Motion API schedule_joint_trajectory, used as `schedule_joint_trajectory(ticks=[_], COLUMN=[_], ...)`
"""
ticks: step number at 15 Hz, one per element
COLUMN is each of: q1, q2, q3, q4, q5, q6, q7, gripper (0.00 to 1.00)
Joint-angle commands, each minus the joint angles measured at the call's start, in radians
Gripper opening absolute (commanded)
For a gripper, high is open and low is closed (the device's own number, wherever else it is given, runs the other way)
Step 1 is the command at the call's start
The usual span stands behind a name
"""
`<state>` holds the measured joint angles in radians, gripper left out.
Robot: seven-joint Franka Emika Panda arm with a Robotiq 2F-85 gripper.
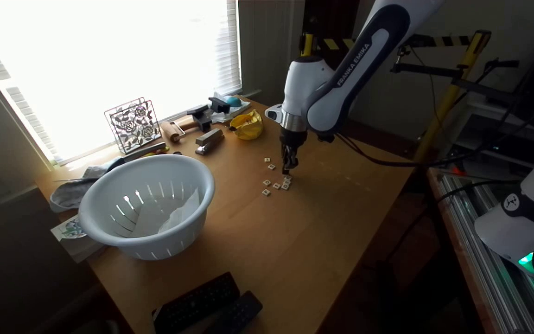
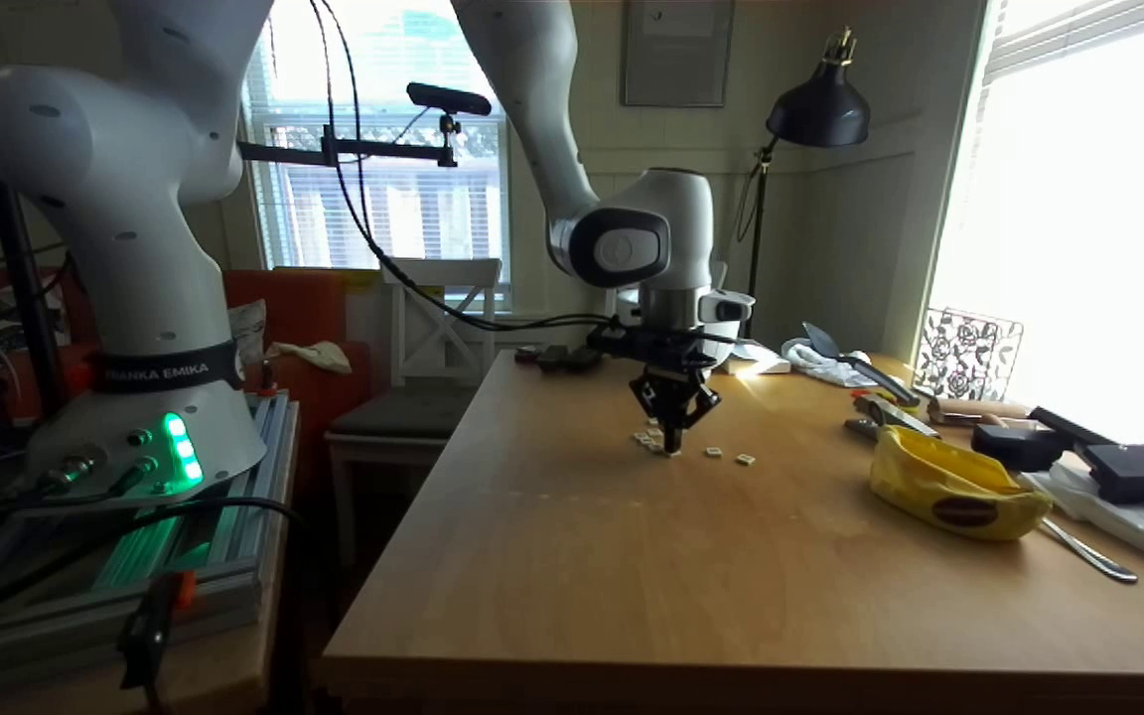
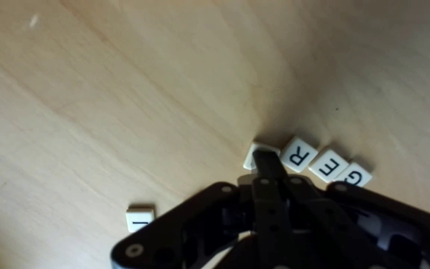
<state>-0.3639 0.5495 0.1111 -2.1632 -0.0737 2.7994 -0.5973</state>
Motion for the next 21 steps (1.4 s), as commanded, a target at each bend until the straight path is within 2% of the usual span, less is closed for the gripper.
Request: schedule_joint_trajectory(ticks=[1,16,21], q1=[-0.005,0.009,0.006], q2=[0.003,-0.009,-0.035], q3=[0.001,-0.012,-0.017], q4=[-0.042,-0.047,-0.064], q5=[0.012,0.007,0.006], q6=[-0.012,-0.034,-0.006], q7=[-0.020,-0.010,-0.010], gripper=[0.00,0.00,0.00])
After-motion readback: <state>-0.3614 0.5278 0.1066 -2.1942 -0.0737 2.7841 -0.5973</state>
